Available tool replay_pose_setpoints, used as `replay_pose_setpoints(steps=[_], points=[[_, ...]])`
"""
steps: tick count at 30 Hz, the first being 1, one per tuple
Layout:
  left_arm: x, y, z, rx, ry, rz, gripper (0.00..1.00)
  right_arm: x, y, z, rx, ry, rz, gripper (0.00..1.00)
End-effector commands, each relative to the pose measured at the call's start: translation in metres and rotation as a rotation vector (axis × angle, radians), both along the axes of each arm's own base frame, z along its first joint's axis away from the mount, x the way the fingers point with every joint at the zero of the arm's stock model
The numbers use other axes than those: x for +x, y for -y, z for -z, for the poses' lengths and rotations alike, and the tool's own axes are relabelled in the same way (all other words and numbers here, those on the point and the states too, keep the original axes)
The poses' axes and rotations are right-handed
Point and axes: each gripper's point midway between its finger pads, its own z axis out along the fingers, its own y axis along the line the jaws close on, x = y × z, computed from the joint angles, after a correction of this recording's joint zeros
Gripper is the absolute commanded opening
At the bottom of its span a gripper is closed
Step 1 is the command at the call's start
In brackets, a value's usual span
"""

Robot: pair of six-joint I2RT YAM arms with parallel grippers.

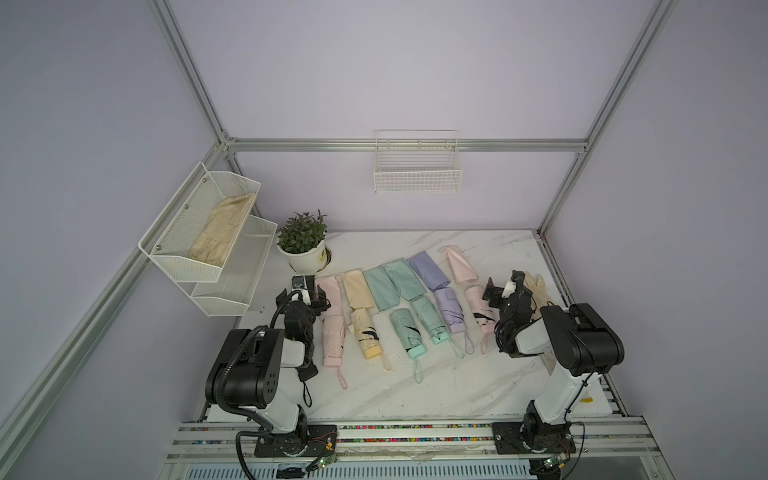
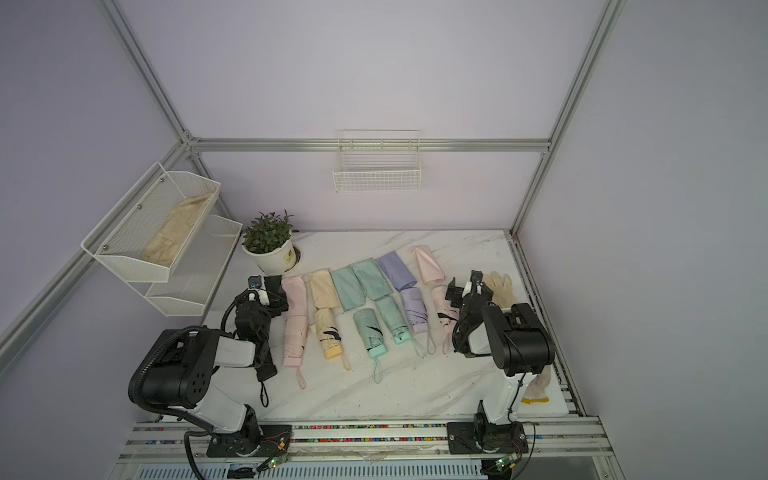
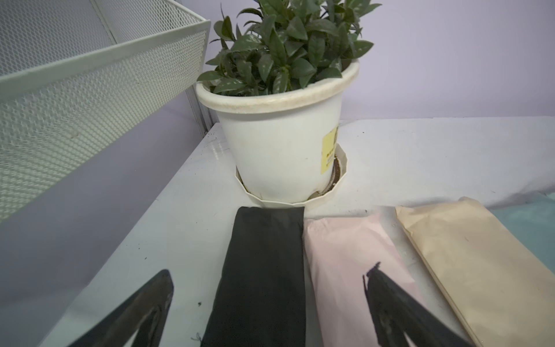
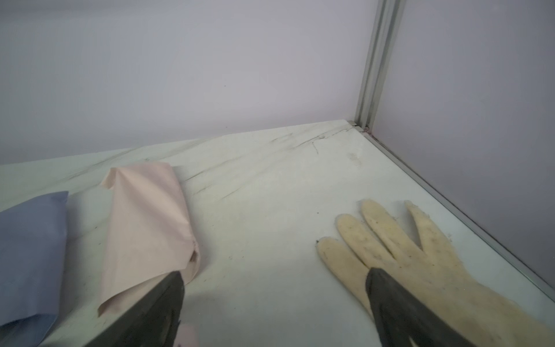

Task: Take umbrellas out of sleeves
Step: Reset both arms

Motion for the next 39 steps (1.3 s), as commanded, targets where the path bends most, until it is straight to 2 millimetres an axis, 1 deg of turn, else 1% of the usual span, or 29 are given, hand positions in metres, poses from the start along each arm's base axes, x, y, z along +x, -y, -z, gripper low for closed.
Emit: replay_pose_setpoints(steps=[1,3,5,7,8,9,10,11,12,13,14,15,16,17,18,19,20,22,39], points=[[0.001,0.013,0.007,-0.053,-0.036,0.071,1.00,-0.001,-0.009,0.004,0.035,-0.028,-0.044,0.97],[0.001,0.013,0.007,-0.056,-0.042,0.070,1.00,0.005,-0.040,0.007,-0.003,-0.057,-0.230,0.97],[0.001,0.015,0.007,-0.053,-0.041,0.088,1.00,0.001,-0.046,0.004,-0.016,-0.027,-0.263,0.97],[-0.001,0.033,0.006,-0.033,-0.040,0.196,1.00,0.000,-0.046,0.003,-0.018,-0.034,-0.258,0.97],[-0.004,0.042,0.006,-0.021,-0.037,0.250,1.00,0.003,-0.037,0.006,-0.003,-0.045,-0.204,0.97],[-0.003,0.040,0.004,-0.027,-0.027,0.240,1.00,0.004,-0.025,0.009,0.031,-0.052,-0.130,0.97],[-0.001,0.033,0.005,-0.028,-0.029,0.200,1.00,0.002,-0.020,0.007,0.039,-0.045,-0.115,0.97],[0.000,0.019,0.006,-0.042,-0.030,0.116,1.00,-0.002,-0.007,0.005,0.044,-0.028,-0.042,0.97],[0.000,0.009,0.007,-0.055,-0.040,0.047,1.00,-0.005,-0.004,0.002,0.049,-0.001,-0.023,0.97],[0.000,0.010,0.008,-0.058,-0.048,0.051,1.00,-0.005,-0.005,0.001,0.046,0.002,-0.025,0.97],[0.001,0.013,0.008,-0.062,-0.054,0.069,1.00,0.001,-0.021,0.003,0.029,-0.026,-0.123,0.97],[0.003,0.022,0.009,-0.040,-0.064,0.132,1.00,0.005,-0.044,0.006,-0.004,-0.055,-0.265,0.97],[0.001,0.025,0.007,-0.048,-0.050,0.150,1.00,0.001,-0.046,0.004,-0.010,-0.045,-0.270,0.97],[0.000,0.035,0.006,-0.035,-0.041,0.207,1.00,-0.001,-0.052,0.003,-0.023,-0.026,-0.309,0.97],[-0.001,0.036,0.005,-0.031,-0.031,0.215,1.00,-0.001,-0.051,0.002,-0.020,-0.014,-0.304,0.97],[-0.001,0.036,0.005,-0.029,-0.024,0.214,1.00,0.000,-0.044,0.002,-0.014,-0.029,-0.260,0.97],[-0.002,0.036,0.006,-0.027,-0.026,0.214,1.00,0.005,-0.036,0.008,0.011,-0.059,-0.207,0.97],[-0.001,0.036,0.005,-0.030,-0.028,0.214,1.00,0.005,-0.028,0.006,0.016,-0.051,-0.165,0.97],[-0.002,0.036,0.005,-0.030,-0.027,0.214,1.00,0.005,-0.028,0.007,0.015,-0.050,-0.166,0.97]])
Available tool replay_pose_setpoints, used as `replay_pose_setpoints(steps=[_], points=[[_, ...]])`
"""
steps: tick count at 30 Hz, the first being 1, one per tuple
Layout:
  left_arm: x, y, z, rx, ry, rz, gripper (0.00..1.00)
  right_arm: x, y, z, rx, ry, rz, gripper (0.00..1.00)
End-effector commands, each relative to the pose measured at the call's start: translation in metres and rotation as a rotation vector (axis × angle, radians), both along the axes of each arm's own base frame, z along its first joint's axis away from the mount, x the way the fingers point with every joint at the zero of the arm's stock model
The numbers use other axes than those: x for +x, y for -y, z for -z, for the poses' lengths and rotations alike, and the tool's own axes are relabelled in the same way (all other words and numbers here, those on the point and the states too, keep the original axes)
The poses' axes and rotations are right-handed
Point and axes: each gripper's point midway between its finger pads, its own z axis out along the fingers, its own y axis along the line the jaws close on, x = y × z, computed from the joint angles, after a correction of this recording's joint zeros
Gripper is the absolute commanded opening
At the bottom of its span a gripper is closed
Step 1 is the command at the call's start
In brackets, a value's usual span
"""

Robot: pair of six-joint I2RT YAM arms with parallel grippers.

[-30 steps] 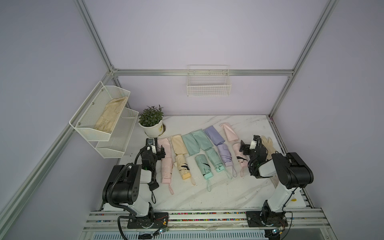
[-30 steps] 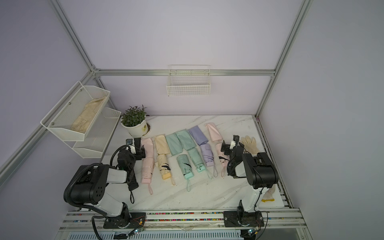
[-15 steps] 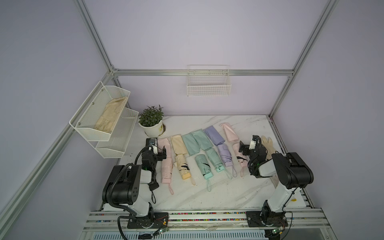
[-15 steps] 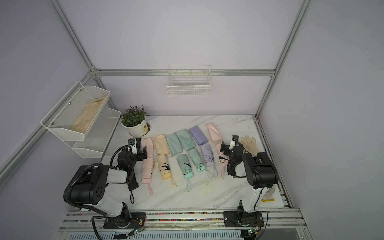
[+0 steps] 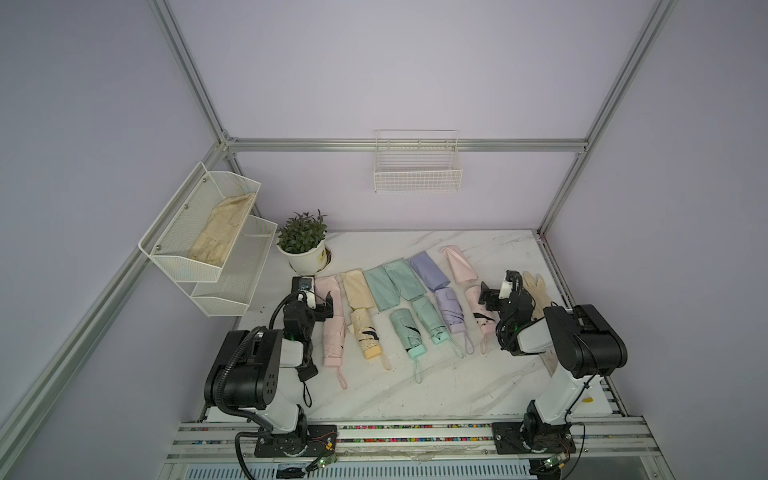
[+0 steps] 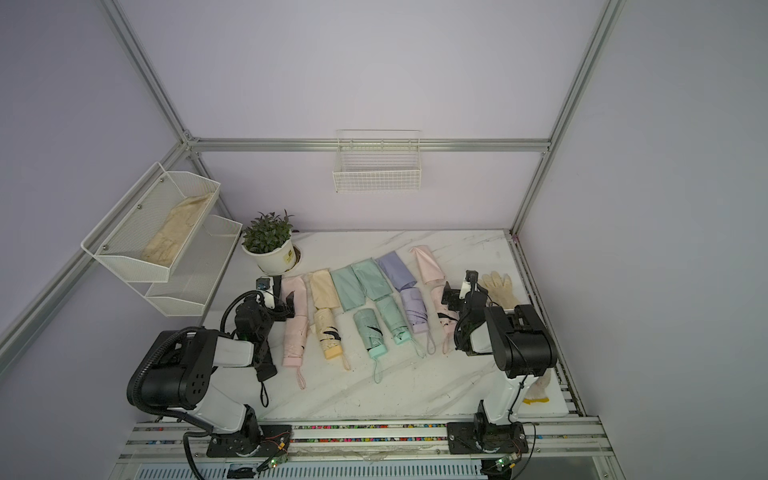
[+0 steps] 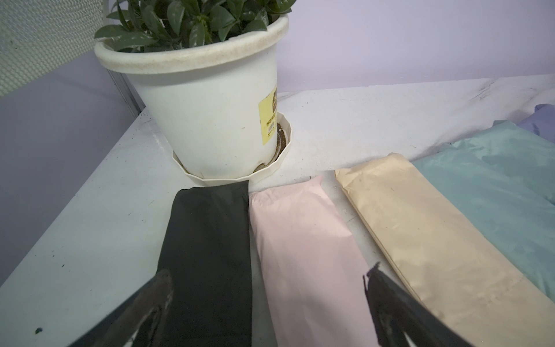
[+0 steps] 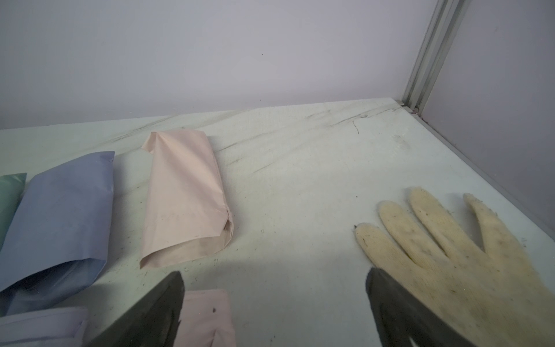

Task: Take umbrellas out of sleeves
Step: Reset both arms

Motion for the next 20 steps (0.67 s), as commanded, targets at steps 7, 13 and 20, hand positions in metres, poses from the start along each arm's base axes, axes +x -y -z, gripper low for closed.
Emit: replay_pose_setpoints(steps=[7,13,20], points=[[0.0001,0.0019,-0.0172,0.011,0.064,0.015,1.00,0.0038,0.0035,-0.0111,0.005,0.032,0.017,0.97],[0.0000,0.0018,-0.0171,0.012,0.063,0.015,1.00,0.0046,0.0038,-0.0102,0.004,0.027,0.018,0.97],[-0.0002,0.0016,-0.0169,0.013,0.063,0.014,1.00,0.0027,0.0006,-0.0122,-0.002,0.037,-0.001,0.97]])
